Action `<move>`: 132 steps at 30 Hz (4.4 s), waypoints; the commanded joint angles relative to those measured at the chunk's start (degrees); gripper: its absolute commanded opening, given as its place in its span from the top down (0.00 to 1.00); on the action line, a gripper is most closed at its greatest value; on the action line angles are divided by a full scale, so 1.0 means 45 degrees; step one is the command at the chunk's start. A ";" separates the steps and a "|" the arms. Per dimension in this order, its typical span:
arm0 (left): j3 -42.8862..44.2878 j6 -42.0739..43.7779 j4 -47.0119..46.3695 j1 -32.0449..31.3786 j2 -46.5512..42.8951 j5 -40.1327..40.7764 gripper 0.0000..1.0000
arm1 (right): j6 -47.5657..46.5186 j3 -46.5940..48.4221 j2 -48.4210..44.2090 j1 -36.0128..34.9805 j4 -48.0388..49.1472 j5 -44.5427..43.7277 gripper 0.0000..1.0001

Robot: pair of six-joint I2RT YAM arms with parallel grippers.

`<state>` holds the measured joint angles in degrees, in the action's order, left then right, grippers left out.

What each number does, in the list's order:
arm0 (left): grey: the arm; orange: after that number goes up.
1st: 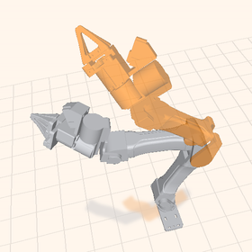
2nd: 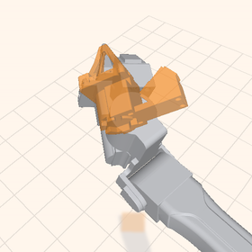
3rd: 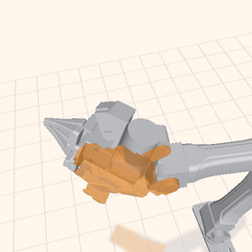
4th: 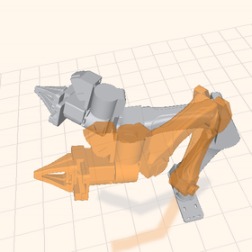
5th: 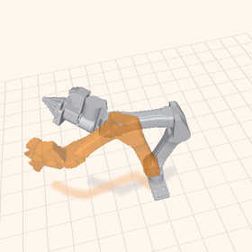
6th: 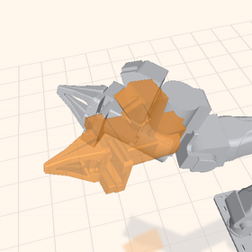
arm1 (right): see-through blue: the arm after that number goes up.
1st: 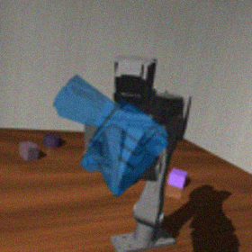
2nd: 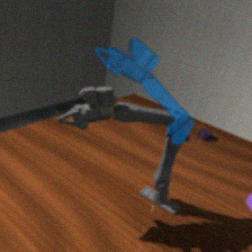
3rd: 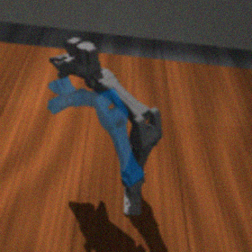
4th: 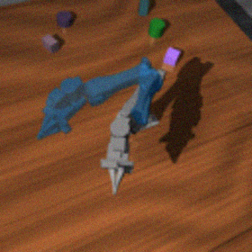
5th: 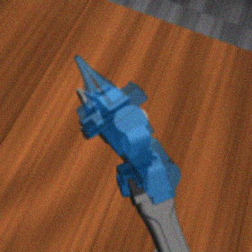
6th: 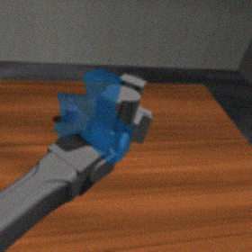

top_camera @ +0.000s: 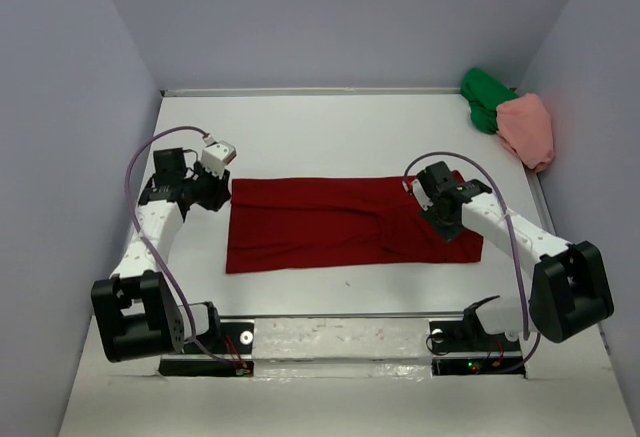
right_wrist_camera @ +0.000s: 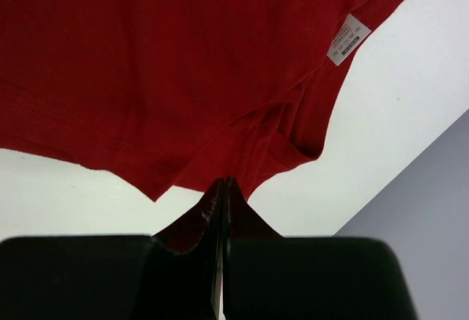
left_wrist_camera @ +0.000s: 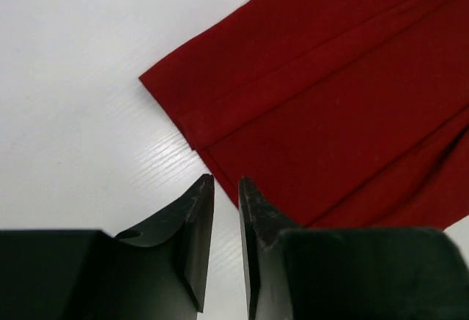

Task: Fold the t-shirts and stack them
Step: Fold the other side of the tshirt into a rectangle, then rotate the tshirt 90 degrees

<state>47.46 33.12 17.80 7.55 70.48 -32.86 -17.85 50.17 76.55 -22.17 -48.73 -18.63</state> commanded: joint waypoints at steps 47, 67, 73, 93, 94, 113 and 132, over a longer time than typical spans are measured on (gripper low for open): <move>0.4218 0.0412 -0.0284 -0.3240 0.7404 0.3376 1.00 | 0.0118 0.0608 0.1210 0.0162 0.1200 -0.0566 1.00; 0.3205 0.1056 0.0944 -0.3846 0.6567 0.4118 1.00 | 0.0099 0.0316 0.1309 0.0162 0.1278 -0.0840 1.00; 0.2267 0.1447 0.1414 -0.3885 0.5299 0.4431 1.00 | 0.0118 0.0159 0.1250 0.0162 0.1239 -0.0898 1.00; 0.1426 0.1506 0.1981 -0.3943 0.3596 0.4471 1.00 | 0.0255 0.0394 0.1562 0.0162 0.1083 -0.0898 1.00; 0.1367 0.1506 0.1962 -0.3924 0.3615 0.4451 1.00 | 0.0255 0.0374 0.1543 0.0162 0.1102 -0.0918 1.00; -0.0176 0.1546 0.1572 -0.4666 0.3245 0.5309 1.00 | 0.0333 0.0471 0.1699 0.0162 0.0985 -0.0840 1.00; 0.1933 0.1370 0.2391 -0.4666 0.1468 0.4022 1.00 | 0.0196 0.0628 0.1620 0.0162 0.0712 -0.0781 1.00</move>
<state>53.10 38.54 26.41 -13.41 80.47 -11.68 -17.12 51.53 84.14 -21.76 -44.99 -21.91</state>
